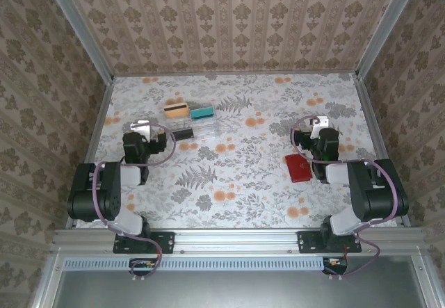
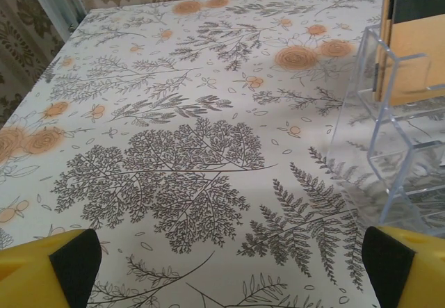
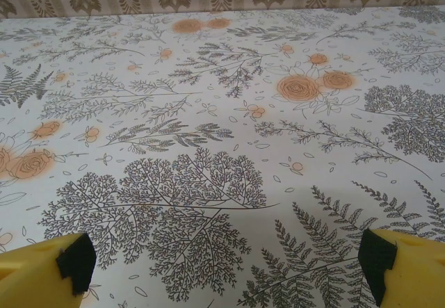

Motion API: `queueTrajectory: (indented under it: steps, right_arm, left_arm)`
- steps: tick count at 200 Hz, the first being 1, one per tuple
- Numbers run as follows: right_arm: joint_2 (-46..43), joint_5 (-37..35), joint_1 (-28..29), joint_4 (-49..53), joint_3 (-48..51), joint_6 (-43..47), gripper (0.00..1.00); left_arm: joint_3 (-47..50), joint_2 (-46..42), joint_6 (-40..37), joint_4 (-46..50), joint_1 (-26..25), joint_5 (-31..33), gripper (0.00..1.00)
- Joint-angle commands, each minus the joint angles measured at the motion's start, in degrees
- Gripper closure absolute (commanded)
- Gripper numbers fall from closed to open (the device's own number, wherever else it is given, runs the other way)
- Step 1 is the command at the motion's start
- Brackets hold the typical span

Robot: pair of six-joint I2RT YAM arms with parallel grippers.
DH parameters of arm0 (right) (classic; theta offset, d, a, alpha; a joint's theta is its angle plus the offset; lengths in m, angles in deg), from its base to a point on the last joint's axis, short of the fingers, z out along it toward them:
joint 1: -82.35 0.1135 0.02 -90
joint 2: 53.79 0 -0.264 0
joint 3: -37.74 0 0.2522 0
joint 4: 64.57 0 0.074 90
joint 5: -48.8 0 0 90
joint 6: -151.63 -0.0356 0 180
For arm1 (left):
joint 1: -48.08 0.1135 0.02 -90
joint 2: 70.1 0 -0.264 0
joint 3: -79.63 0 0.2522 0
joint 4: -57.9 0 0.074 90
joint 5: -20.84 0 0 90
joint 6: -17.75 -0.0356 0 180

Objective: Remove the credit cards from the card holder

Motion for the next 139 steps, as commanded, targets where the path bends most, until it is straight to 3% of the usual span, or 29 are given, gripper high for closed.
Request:
queueTrajectory:
  steps: [1, 139]
  right_arm:
    - [0.09, 1.02, -0.08, -0.44, -0.77, 0.07, 0.00]
    - [0.07, 1.04, -0.16, -0.46, -0.85, 0.01, 0.00]
  left_arm:
    - [-1.25, 0.17, -0.96, -0.49, 0.38, -1.85, 0.00]
    - [-1.42, 0.17, -0.17, -0.11, 1.40, -3.32, 0.00]
